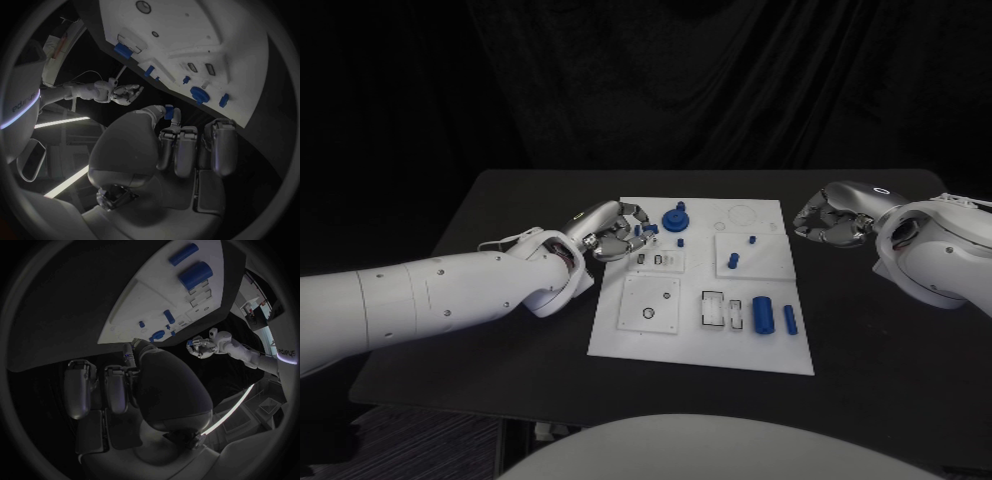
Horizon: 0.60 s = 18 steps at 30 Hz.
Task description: Assemble the parts on the task board
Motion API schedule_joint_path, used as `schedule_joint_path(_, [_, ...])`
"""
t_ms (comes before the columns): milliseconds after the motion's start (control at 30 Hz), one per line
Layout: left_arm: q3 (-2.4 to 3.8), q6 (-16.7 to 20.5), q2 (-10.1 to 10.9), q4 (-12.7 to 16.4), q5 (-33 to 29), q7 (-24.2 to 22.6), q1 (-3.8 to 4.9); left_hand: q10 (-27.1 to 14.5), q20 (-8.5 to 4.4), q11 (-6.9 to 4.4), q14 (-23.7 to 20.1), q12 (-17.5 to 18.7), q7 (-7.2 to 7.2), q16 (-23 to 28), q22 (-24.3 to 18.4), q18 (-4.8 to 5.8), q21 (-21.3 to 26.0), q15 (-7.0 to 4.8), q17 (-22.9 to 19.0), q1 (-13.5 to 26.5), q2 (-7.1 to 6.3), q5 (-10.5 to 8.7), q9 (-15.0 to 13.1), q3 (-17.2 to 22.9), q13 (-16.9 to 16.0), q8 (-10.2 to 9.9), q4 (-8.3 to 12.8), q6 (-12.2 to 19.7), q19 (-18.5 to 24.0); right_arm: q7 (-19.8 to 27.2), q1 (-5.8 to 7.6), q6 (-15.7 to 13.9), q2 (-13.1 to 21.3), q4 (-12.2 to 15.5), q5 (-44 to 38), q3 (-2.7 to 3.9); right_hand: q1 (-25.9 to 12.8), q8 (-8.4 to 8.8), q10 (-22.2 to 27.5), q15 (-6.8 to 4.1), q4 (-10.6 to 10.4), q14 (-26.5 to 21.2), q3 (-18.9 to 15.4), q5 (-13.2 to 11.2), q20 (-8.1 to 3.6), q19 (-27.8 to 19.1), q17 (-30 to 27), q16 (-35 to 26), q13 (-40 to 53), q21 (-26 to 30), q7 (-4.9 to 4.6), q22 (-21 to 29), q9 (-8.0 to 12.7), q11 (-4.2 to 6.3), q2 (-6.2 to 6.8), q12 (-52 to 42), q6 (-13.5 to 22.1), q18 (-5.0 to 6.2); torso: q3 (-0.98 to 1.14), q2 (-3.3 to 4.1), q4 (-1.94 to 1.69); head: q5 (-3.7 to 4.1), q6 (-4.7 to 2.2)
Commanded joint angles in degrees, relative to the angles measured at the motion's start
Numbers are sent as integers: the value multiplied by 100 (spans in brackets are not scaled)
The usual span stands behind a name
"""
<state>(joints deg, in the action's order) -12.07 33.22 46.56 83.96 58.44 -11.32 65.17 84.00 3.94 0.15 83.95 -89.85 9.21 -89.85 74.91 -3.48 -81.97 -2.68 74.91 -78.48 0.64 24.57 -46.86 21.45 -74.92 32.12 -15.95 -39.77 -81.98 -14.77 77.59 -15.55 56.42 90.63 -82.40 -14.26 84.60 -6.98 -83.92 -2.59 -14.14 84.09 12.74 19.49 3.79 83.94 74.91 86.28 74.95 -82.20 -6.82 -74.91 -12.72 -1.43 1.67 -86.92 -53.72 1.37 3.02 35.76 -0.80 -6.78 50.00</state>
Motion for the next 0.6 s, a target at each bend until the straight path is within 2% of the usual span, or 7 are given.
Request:
schedule_joint_path(33, [-2, -1264, -9, 48, -11, 1130, 226, 600, -44, -27, 605, -15, -536, -15, 687, 34, 45, -33, 1509, 43, -95, -119, 40, -41, -1508, 107, -48, -584, 0, -145, -11, 118, -20, -11, 92, 3, 40, 24, -176, 49, 14, 480, 35, 33, 32, 227, 1147, -15, 1051, 21, -1, -1230, 4, -39, -6, 27, -29, 71, 22, -12, 26, -22, 0])
schedule_joint_path(100, [-2, -1754, -41, 18, -11, 1593, 411, 600, -50, -31, 605, -15, -537, -15, 681, 32, 58, -39, 1509, 80, -116, -195, 53, -70, -1508, 53, -58, -605, 6, -156, -11, 141, -42, -26, 112, 3, 42, 21, -171, 48, 16, 478, 40, 33, 32, 223, 1140, -22, 1046, 31, 0, -1227, 3, -38, -7, 31, -38, 73, 30, -15, 28, -15, 0])
schedule_joint_path(167, [-2, -1990, -78, -29, -11, 1790, 495, 600, -54, -30, 605, -15, -533, -15, 683, 32, 65, -39, 1509, 166, -92, -333, 65, -113, -1508, -11, -69, -625, 5, -160, -11, 157, -58, -42, 119, 3, 42, 21, -171, 48, 16, 478, 40, 33, 32, 223, 1140, -22, 1046, 31, 0, -1227, 3, -38, -7, 31, -38, 73, 40, -18, 28, -13, 0])
schedule_joint_path(233, [-2, -2249, -149, -123, -11, 1948, 580, 600, -56, -31, 605, -15, -535, -15, 676, 29, 77, -40, 1509, 199, -84, -369, 67, -132, -1508, -34, -68, -642, 12, -163, -11, 178, -76, -63, 126, 3, 43, 17, -170, 48, 19, 476, 44, 33, 32, 222, 1135, -27, 1044, 33, 2, -1226, 2, -37, -7, 33, -47, 74, 48, -21, 28, -10, 0])
schedule_joint_path(267, [-2, -2371, -196, -186, -11, 1989, 615, 600, -56, -31, 605, -15, -536, -15, 671, 27, 82, -40, 1509, 207, -82, -375, 67, -136, -1508, -38, -68, -645, 17, -165, -11, 190, -84, -73, 128, 3, 43, 17, -170, 48, 19, 476, 44, 33, 32, 222, 1135, -27, 1044, 33, 2, -1226, 2, -37, -7, 33, -47, 74, 45, -19, 18, 0, 0])
schedule_joint_path(400, [-2, -2685, -356, -387, -11, 2027, 692, 600, -57, -34, 605, -15, -539, -15, 669, 26, 88, -41, 1509, 222, -66, -388, 65, -139, -1508, -48, -64, -661, 20, -170, -12, 230, -102, -98, 133, 3, 44, 15, -160, 47, 21, 472, 47, 33, 32, 214, 1123, -40, 1034, 50, 3, -1221, 2, -36, -8, 40, -53, 78, 57, -23, 36, -5, 0])
schedule_joint_path(600, [-2, -3104, -574, -602, -11, 2128, 750, 600, -60, -43, 605, -15, -549, -15, 664, 24, 99, -46, 1509, 225, -55, -360, 58, -135, -1508, -61, -42, -690, 26, -181, -13, 268, -110, -110, 135, 3, 46, 14, -148, 46, 23, 470, 50, 33, 32, 209, 1117, -46, 1021, 60, 5, -1217, 1, -34, -8, 50, -57, 81, 51, -18, 44, -11, 0])
